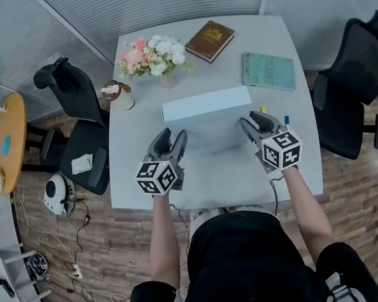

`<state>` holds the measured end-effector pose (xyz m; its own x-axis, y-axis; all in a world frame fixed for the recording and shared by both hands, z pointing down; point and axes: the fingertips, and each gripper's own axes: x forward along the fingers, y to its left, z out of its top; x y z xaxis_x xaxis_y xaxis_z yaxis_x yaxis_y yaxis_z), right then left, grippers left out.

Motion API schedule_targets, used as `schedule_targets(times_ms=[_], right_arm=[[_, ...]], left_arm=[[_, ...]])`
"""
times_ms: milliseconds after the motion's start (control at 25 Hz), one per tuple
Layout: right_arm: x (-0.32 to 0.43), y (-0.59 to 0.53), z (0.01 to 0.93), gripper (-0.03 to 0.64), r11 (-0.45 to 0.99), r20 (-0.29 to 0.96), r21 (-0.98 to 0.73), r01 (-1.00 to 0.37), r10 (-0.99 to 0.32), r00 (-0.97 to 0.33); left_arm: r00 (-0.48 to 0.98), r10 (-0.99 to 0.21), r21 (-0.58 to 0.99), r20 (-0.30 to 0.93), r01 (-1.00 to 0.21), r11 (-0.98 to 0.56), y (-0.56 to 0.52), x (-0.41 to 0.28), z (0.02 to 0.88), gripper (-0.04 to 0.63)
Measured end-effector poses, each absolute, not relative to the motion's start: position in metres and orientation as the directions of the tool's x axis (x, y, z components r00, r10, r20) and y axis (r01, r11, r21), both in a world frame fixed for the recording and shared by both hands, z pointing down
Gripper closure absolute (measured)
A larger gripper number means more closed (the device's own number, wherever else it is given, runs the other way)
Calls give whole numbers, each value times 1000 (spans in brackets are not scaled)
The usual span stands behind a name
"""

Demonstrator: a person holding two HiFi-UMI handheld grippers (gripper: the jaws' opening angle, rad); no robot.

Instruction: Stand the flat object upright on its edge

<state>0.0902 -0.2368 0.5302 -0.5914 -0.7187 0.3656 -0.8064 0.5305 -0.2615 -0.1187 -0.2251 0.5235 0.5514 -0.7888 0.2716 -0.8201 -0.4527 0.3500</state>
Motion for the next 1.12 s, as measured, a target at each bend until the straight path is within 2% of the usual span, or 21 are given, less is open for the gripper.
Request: schedule_targets(times_ms=[600,1120], right_arm=[[95,-214,532,469,547,353,-261,-796,-713,-606],[95,-197,538,468,469,387,-242,-850,-756,-528]], left_arm=[[561,-784,326,268,-818,-474,-202,-114,524,381],[572,-767,335,290,-811,-479,-184,-115,524,379]])
